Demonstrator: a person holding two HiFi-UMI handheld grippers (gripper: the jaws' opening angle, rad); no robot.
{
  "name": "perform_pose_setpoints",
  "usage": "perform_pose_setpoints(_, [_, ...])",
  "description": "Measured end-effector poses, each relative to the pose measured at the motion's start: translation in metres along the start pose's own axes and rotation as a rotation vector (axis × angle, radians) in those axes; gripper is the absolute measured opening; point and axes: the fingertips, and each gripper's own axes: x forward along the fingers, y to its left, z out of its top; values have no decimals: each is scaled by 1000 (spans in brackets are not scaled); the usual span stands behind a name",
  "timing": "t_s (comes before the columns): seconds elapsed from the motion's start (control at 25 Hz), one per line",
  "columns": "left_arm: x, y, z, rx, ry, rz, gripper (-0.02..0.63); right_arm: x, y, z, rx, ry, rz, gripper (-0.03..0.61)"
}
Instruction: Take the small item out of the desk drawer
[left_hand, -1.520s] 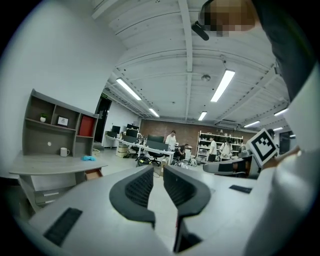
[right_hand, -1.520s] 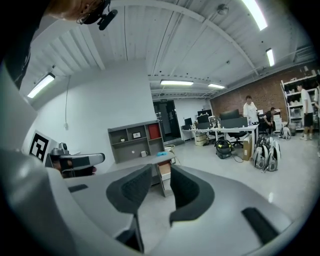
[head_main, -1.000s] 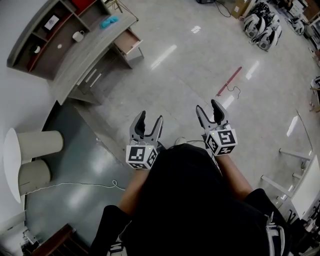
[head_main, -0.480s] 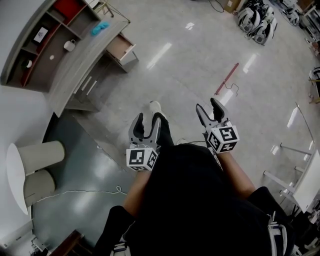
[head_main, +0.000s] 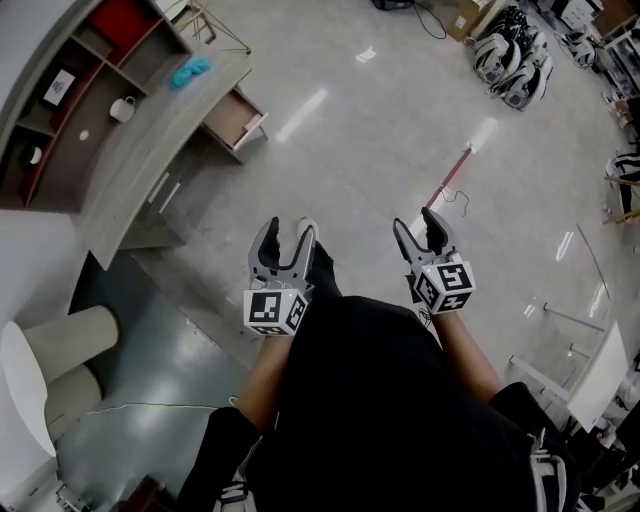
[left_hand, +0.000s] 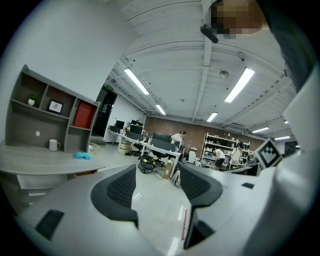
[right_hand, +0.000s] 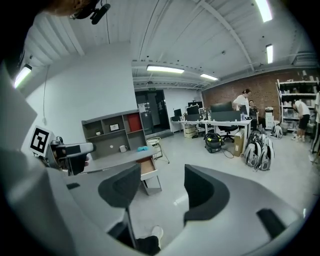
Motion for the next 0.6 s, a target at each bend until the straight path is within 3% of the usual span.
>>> perform_pose_setpoints(0.24, [64,59,44,-11,-10,-2,255,89,2,62,-10,33,38,257])
perform_pose_setpoints(0.6, [107,144,77,-53,-9,87,255,209,47,117,-60,60,205,273])
